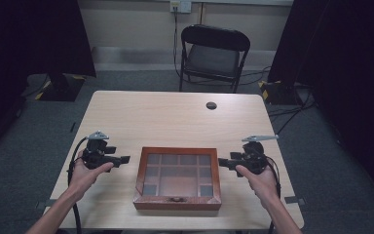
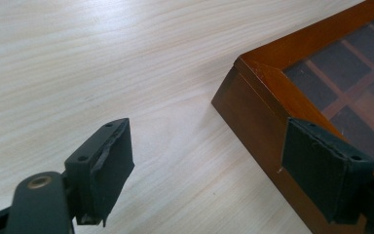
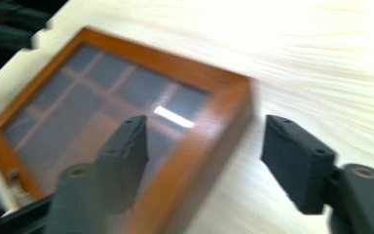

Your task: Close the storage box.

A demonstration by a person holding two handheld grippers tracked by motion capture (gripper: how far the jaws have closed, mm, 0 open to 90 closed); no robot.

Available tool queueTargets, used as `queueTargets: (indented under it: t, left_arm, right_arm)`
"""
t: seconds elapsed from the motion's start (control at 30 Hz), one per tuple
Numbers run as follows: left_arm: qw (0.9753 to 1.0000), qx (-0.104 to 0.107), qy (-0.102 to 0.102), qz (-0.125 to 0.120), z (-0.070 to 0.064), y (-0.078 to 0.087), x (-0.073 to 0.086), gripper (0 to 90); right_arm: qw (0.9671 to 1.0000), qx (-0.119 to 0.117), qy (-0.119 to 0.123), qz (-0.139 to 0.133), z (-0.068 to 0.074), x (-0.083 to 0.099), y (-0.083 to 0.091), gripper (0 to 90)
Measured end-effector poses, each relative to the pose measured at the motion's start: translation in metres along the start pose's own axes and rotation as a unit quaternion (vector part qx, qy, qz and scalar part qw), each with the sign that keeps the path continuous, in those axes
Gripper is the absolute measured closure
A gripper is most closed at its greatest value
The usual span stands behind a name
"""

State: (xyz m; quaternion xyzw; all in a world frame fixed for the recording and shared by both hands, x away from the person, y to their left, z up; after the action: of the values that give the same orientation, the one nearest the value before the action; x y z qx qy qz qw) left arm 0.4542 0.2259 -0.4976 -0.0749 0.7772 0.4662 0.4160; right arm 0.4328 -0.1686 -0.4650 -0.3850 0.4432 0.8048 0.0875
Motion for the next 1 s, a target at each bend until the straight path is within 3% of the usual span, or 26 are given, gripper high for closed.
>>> queueTargets:
  t: [0.13, 0.17, 0.2, 0.23, 0.27, 0.43, 0.47, 0.53, 0.57, 0.6, 0.7, 0.73, 0.8, 0.83, 0.87, 0.97, 1.0]
  left_arm:
    - [0.9999, -0.007, -0.007, 0.010, 0.006, 0.003, 0.001, 19.3]
    - [0.9999, -0.007, -0.007, 0.010, 0.006, 0.003, 0.001, 19.3]
    - [0.9998, -0.013, -0.005, 0.015, 0.012, 0.004, 0.006, 19.3]
    - [0.9998, -0.013, -0.005, 0.015, 0.012, 0.004, 0.006, 19.3]
    - [0.9996, -0.020, 0.003, 0.021, 0.019, 0.005, 0.011, 19.3]
    - [0.9983, -0.039, 0.025, 0.035, 0.032, 0.004, 0.024, 19.9]
    - [0.9979, -0.037, 0.036, 0.040, 0.036, 0.002, 0.031, 19.9]
    - [0.9969, -0.048, 0.034, 0.052, 0.040, 0.000, 0.036, 19.9]
    - [0.9969, -0.048, 0.034, 0.052, 0.040, 0.000, 0.036, 19.9]
    - [0.9964, -0.052, 0.030, 0.061, 0.042, -0.003, 0.039, 19.9]
    - [0.9960, -0.058, 0.025, 0.063, 0.044, -0.004, 0.041, 19.1]
    - [0.9949, -0.070, 0.012, 0.072, 0.045, -0.006, 0.044, 18.5]
    - [0.9939, -0.077, 0.011, 0.077, 0.046, -0.010, 0.049, 18.5]
    - [0.9939, -0.077, 0.011, 0.077, 0.046, -0.010, 0.049, 18.5]
    - [0.9933, -0.086, 0.014, 0.076, 0.049, -0.013, 0.053, 18.3]
    - [0.9908, -0.119, -0.024, 0.059, 0.052, -0.019, 0.053, 15.0]
    - [0.9908, -0.119, -0.024, 0.059, 0.052, -0.019, 0.053, 12.6]
  right_arm:
    - [0.9988, 0.039, -0.029, 0.004, -0.028, 0.011, 0.005, 20.0]
    - [0.9988, 0.039, -0.029, 0.004, -0.028, 0.011, 0.005, 20.0]
    - [0.9978, 0.053, -0.038, 0.002, -0.040, 0.016, 0.006, 19.1]
    - [0.9978, 0.053, -0.038, 0.002, -0.040, 0.016, 0.006, 19.1]
    - [0.9965, 0.069, -0.045, 0.006, -0.051, 0.023, 0.007, 16.6]
    - [0.9930, 0.092, -0.066, 0.034, -0.070, 0.044, 0.003, 16.3]
    - [0.9918, 0.103, -0.064, 0.041, -0.075, 0.048, 0.001, 16.3]
    - [0.9883, 0.127, -0.065, 0.052, -0.084, 0.054, 0.000, 16.0]
    - [0.9883, 0.127, -0.065, 0.052, -0.084, 0.054, 0.000, 16.0]
    - [0.9845, 0.150, -0.065, 0.063, -0.091, 0.060, -0.002, 15.8]
    - [0.9801, 0.169, -0.065, 0.081, -0.096, 0.069, -0.006, 15.8]
    - [0.9779, 0.181, -0.064, 0.082, -0.099, 0.071, -0.006, 15.8]
    - [0.9733, 0.206, -0.062, 0.078, -0.103, 0.073, -0.008, 14.9]
    - [0.9733, 0.206, -0.062, 0.078, -0.103, 0.073, -0.008, 14.9]
    - [0.9725, 0.217, -0.046, 0.070, -0.105, 0.072, -0.009, 14.8]
    - [0.9711, 0.231, -0.025, 0.057, -0.106, 0.073, -0.013, 12.9]
    - [0.9704, 0.236, -0.012, 0.049, -0.107, 0.073, -0.015, 8.5]
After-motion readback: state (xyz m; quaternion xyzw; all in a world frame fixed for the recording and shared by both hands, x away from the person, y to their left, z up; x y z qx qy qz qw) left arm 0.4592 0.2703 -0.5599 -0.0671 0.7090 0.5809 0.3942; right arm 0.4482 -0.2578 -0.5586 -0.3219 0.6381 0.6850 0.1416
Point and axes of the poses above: each handheld gripper's, and its own axes: y roughly backward along the jaws, x roughly out of its underside, z roughly to its left, the point moved 9 cm from there along -y, roughly forward along the jaws, and after that the axes turned 1 degree about y, right-handed, at the moved point
